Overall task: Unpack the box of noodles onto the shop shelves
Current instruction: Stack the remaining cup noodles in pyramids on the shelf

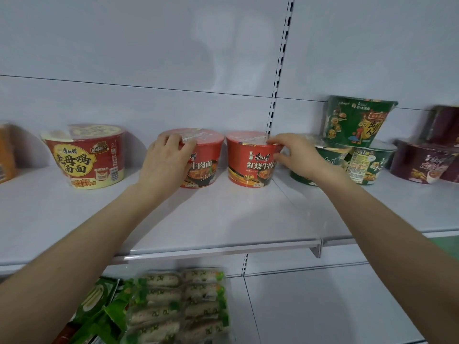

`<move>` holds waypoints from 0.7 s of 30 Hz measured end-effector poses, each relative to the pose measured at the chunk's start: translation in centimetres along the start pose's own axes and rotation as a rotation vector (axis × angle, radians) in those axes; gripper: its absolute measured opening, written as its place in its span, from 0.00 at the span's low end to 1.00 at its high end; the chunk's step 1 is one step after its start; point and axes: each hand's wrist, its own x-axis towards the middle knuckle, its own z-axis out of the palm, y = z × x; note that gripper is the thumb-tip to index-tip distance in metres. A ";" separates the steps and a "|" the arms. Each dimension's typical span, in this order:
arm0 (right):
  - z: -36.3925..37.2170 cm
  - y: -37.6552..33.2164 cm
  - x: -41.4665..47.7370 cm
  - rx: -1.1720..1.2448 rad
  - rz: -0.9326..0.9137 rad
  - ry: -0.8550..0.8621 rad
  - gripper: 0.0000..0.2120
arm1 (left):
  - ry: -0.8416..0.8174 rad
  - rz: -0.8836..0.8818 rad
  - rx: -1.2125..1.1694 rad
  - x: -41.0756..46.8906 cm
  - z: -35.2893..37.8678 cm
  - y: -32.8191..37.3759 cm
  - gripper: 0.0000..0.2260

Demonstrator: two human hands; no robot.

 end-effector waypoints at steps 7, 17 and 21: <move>0.9 0.3 0.5 0.059 0.059 0.073 0.17 | -0.022 -0.004 -0.004 0.0 -0.2 0.1 0.21; 1.4 0.0 0.4 0.232 0.116 0.107 0.15 | -0.058 -0.032 0.053 -0.1 -0.8 -0.6 0.22; 1.5 -0.3 0.2 0.224 0.112 0.107 0.17 | -0.100 -0.031 0.041 -0.1 -1.0 -0.8 0.23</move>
